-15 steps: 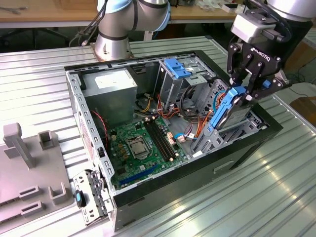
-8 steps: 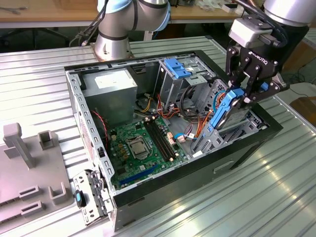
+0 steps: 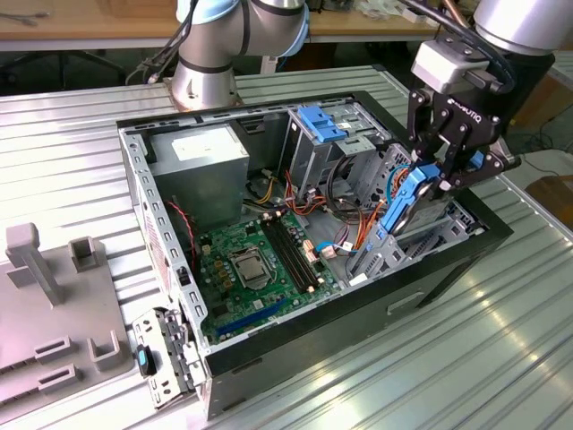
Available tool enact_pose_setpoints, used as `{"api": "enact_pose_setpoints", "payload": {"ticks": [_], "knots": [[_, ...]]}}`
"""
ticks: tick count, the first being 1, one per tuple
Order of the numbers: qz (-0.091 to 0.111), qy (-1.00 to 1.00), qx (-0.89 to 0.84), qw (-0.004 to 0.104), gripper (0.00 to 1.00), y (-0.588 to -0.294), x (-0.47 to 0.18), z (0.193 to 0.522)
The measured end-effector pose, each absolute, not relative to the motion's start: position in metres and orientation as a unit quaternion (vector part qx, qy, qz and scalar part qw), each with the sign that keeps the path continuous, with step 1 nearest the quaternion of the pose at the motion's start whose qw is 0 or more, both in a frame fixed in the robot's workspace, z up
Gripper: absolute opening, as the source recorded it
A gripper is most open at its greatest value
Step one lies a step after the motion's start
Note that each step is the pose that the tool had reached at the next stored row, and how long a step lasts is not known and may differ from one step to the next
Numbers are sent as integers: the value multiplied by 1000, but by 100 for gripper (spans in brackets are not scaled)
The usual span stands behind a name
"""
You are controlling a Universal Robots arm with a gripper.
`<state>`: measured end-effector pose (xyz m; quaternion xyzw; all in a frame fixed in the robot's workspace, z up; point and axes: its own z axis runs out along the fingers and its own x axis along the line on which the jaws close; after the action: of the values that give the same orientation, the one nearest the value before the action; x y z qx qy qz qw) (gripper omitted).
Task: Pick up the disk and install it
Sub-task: 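Insert the disk into the insertion slot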
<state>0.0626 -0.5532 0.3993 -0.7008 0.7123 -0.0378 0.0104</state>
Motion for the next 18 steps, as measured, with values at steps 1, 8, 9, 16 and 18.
{"api": "enact_pose_setpoints", "payload": {"ticks": [1, 8, 9, 16, 18], "knots": [[-38, 712, -701, 10, 37, -553, 63, 398], [-38, 712, -701, 10, 37, -553, 63, 392], [-38, 712, -701, 10, 37, -553, 63, 391], [-38, 712, -701, 10, 37, -553, 63, 385], [-38, 712, -701, 10, 37, -553, 63, 382]]}}
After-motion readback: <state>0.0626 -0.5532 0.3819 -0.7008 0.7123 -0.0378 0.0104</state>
